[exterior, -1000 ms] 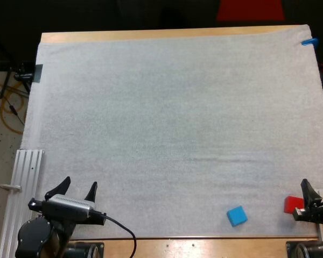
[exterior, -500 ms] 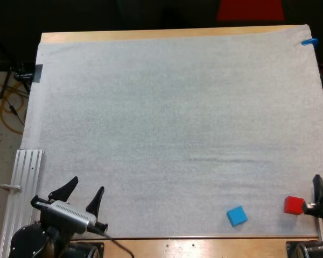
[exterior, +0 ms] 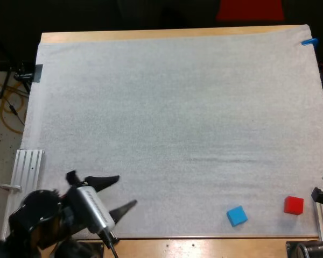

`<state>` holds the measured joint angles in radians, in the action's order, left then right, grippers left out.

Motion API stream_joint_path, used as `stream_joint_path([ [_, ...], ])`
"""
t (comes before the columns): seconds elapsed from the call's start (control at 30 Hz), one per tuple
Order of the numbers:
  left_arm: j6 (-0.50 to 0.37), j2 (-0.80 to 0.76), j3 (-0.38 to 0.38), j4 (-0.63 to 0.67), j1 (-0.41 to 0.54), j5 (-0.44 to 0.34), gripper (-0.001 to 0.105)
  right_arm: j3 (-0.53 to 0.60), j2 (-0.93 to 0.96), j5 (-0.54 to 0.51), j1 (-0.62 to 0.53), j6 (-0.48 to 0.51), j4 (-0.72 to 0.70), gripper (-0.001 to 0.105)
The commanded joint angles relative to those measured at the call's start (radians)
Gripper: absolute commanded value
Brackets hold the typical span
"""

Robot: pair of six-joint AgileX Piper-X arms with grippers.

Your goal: Stack red cube on blue cube

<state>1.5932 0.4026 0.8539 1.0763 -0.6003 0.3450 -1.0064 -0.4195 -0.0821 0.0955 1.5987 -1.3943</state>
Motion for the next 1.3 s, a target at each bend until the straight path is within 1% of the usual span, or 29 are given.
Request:
stream_joint_path([
  [0.0, -0.013, 0.024, 0.020, 0.018, -0.047, 0.011, 0.059, -0.022, -0.019, 0.023, 0.000, -0.007, -0.034, 0.054],
  [0.1, -0.013, 0.072, 0.034, 0.018, -0.147, 0.011, 0.059, -0.048, -0.057, 0.037, 0.000, -0.009, -0.081, 0.054],
  [0.13, -0.013, 0.082, 0.034, 0.018, -0.159, 0.011, 0.059, -0.049, -0.065, 0.037, 0.000, -0.009, -0.089, 0.054],
  [0.2, -0.013, 0.117, 0.033, 0.018, -0.219, 0.011, 0.059, -0.048, -0.099, 0.037, 0.000, -0.009, -0.113, 0.054],
  [0.27, -0.013, 0.139, 0.033, 0.013, -0.250, 0.011, 0.059, -0.048, -0.126, 0.037, 0.000, -0.009, -0.113, 0.054],
  [0.33, -0.013, 0.162, 0.033, 0.001, -0.269, 0.011, 0.059, -0.048, -0.154, 0.034, 0.000, -0.009, -0.113, 0.060],
  [0.4, -0.013, 0.182, 0.033, -0.028, -0.276, 0.011, 0.059, -0.044, -0.196, 0.034, 0.000, -0.006, -0.115, 0.075],
  [0.47, -0.013, 0.193, 0.033, -0.052, -0.275, 0.011, 0.059, -0.032, -0.227, 0.034, 0.000, 0.003, -0.115, 0.084],
  [0.5, -0.013, 0.197, 0.033, -0.070, -0.275, 0.011, 0.059, -0.016, -0.243, 0.034, 0.000, 0.003, -0.113, 0.086],
  [0.57, -0.013, 0.200, 0.033, -0.092, -0.275, 0.011, 0.059, 0.011, -0.258, 0.034, 0.000, 0.003, -0.109, 0.086],
  [0.87, -0.013, 0.200, 0.033, -0.102, -0.275, 0.011, 0.059, 0.263, -0.281, 0.034, 0.000, -0.003, 0.032, 0.086],
  [1.0, -0.013, 0.200, 0.033, -0.102, -0.275, 0.011, 0.059, 0.347, -0.344, 0.045, 0.000, -0.020, 0.082, 0.086],
  [1.07, -0.013, 0.200, 0.033, -0.102, -0.275, 0.011, 0.059, 0.398, -0.423, 0.068, 0.000, -0.032, 0.118, 0.086],
  [1.13, -0.013, 0.200, 0.033, -0.102, -0.275, 0.011, 0.059, 0.418, -0.464, 0.090, 0.000, -0.032, 0.140, 0.086],
  [1.27, -0.013, 0.200, 0.033, -0.102, -0.275, 0.011, 0.059, 0.414, -0.567, 0.094, 0.000, -0.032, 0.169, 0.086],
])
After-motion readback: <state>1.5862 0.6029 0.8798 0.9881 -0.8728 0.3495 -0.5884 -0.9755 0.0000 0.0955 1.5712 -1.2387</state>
